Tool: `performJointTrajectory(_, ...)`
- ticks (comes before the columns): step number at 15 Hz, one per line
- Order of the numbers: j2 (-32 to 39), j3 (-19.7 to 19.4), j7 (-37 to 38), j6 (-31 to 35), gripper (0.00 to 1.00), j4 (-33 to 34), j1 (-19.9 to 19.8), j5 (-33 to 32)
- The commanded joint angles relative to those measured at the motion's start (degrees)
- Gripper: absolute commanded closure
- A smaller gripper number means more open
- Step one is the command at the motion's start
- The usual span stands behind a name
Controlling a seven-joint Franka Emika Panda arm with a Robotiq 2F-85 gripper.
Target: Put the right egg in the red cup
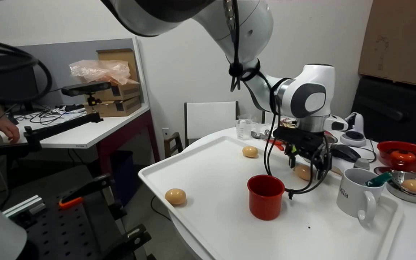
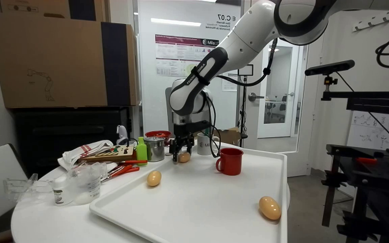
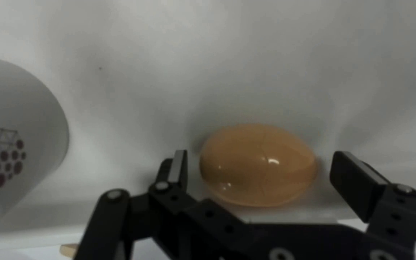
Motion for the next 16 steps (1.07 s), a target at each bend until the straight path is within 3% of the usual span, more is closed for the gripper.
performJointTrajectory(1,1.2,0.2,1.5,-1.7,0.06,2.3,-0.1,0.2)
performJointTrajectory(2,1.3,0.2,1.7,-1.8,0.26,2.4,-0.1,0.2)
performJointTrajectory(5,1.3,0.1,2.3,-2.1,0.49,2.6,0.0,0.1)
performJointTrajectory(9,1.2,-0.1,2.5,-2.7,0.45,2.9,0.3,-0.1)
performJointTrajectory(12,-0.2,-0.3,2.6,-1.7,0.55,1.5,0.6,0.0)
performJointTrajectory(16,-2.2,-0.7,3.0,-0.1,0.55,-0.5,1.1,-0.2)
